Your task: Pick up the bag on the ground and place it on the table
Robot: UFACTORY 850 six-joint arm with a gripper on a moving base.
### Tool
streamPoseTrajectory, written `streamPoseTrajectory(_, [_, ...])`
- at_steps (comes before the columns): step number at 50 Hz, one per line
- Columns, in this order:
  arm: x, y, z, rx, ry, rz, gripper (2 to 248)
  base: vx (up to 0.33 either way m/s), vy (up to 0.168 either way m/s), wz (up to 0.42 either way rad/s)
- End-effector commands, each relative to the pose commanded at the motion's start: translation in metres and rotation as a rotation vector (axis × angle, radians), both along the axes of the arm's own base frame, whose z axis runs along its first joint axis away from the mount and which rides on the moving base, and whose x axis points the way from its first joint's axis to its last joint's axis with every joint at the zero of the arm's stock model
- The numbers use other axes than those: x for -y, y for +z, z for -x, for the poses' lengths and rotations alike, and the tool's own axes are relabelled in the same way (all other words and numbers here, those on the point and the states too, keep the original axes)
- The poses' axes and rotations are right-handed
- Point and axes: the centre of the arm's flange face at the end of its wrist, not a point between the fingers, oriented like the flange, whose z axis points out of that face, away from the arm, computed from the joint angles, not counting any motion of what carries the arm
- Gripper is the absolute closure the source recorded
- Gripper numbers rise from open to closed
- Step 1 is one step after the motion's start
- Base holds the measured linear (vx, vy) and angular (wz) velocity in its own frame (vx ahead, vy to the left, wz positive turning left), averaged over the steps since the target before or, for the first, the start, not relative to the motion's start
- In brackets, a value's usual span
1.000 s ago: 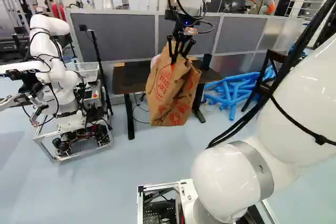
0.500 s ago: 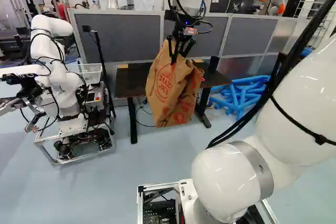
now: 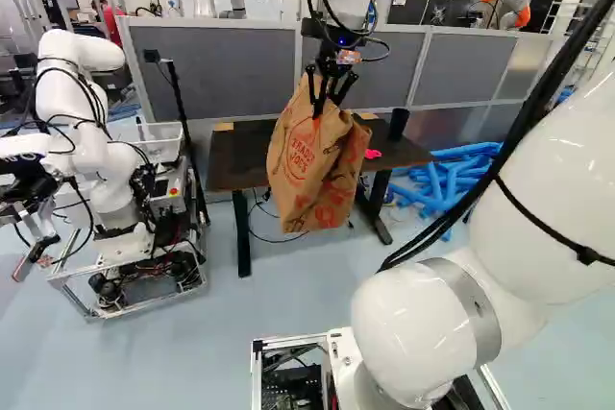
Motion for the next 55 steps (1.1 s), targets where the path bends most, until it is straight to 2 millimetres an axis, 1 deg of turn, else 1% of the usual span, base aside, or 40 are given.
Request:
streamPoseTrajectory(11, [0.0,0.0,0.0,0.0,0.0,0.0,229,0.187,0.012,0.037])
streamPoseTrajectory(55, [0.0,0.0,0.0,0.0,0.0,0.0,229,0.178,0.053,0.222])
